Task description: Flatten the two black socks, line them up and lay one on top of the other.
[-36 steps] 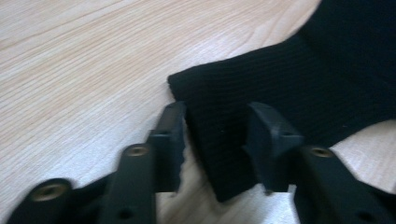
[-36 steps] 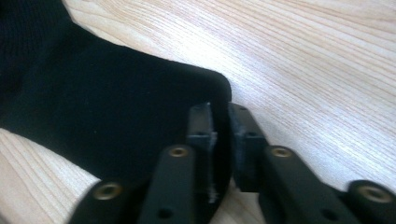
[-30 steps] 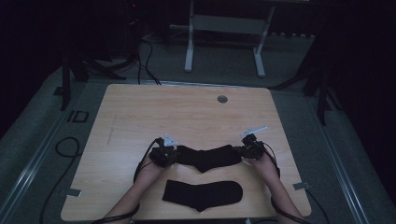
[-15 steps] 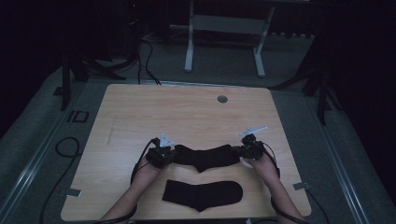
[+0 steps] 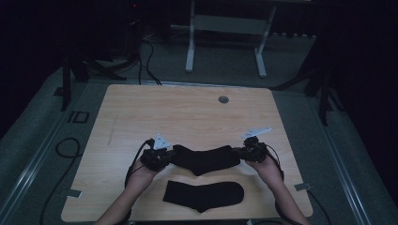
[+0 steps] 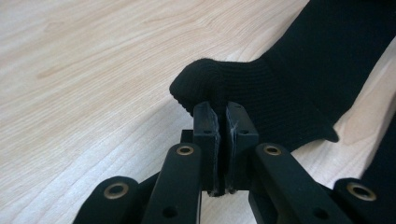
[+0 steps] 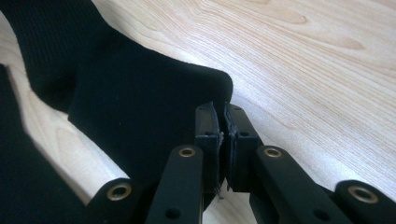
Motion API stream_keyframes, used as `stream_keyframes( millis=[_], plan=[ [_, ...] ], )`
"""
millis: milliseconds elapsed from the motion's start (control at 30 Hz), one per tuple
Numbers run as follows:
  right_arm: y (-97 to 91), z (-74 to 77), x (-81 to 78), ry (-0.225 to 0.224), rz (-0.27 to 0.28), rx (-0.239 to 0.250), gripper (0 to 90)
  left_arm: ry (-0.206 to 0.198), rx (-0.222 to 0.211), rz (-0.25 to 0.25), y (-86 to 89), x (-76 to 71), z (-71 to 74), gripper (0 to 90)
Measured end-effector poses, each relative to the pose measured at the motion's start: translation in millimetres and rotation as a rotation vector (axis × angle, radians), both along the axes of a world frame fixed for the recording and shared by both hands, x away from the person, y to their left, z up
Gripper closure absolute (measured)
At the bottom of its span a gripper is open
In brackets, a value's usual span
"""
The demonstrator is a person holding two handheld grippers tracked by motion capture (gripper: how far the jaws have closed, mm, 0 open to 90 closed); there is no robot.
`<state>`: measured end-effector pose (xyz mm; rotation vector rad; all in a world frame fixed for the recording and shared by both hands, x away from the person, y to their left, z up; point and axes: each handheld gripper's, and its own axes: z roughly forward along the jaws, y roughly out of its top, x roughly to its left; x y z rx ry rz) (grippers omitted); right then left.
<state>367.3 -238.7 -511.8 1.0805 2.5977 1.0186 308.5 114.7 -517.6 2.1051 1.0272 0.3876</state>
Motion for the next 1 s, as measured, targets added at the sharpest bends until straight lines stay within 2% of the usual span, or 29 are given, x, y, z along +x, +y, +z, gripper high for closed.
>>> stream_keyframes(
  millis=[167, 367, 567, 667, 800, 933, 1000],
  plan=[
    [-1.5, 9.4, -10.7, -0.017, 0.008, 0.012, 85.2, -0.003, -0.028, -0.012, 3.7, -9.5, 7.4, 85.5],
    [-2.6, 16.4, -27.0, -0.033, 0.024, 0.019, 85.2, -0.004, -0.029, -0.021, 5.2, -26.1, 17.8, 85.5],
    [-5.4, 25.4, -51.5, -0.048, 0.042, 0.045, 85.2, -0.009, -0.044, -0.06, 4.0, -50.6, 25.6, 85.5],
    [-7.7, 28.9, -66.0, -0.055, 0.052, 0.041, 85.2, -0.015, -0.054, -0.078, 5.3, -63.6, 29.2, 85.5],
    [-12.5, 34.7, -83.8, -0.069, 0.062, 0.048, 85.2, -0.027, -0.084, -0.08, 10.3, -78.7, 38.3, 85.5],
    [-15.8, 41.7, -99.5, -0.078, 0.066, 0.067, 85.2, -0.008, -0.128, -0.096, 13.6, -91.9, 42.0, 85.5],
    [-15.0, 41.2, -107.4, -0.071, 0.076, 0.056, 85.2, 0.009, -0.127, -0.109, 12.8, -97.6, 38.9, 85.5]
  ],
)
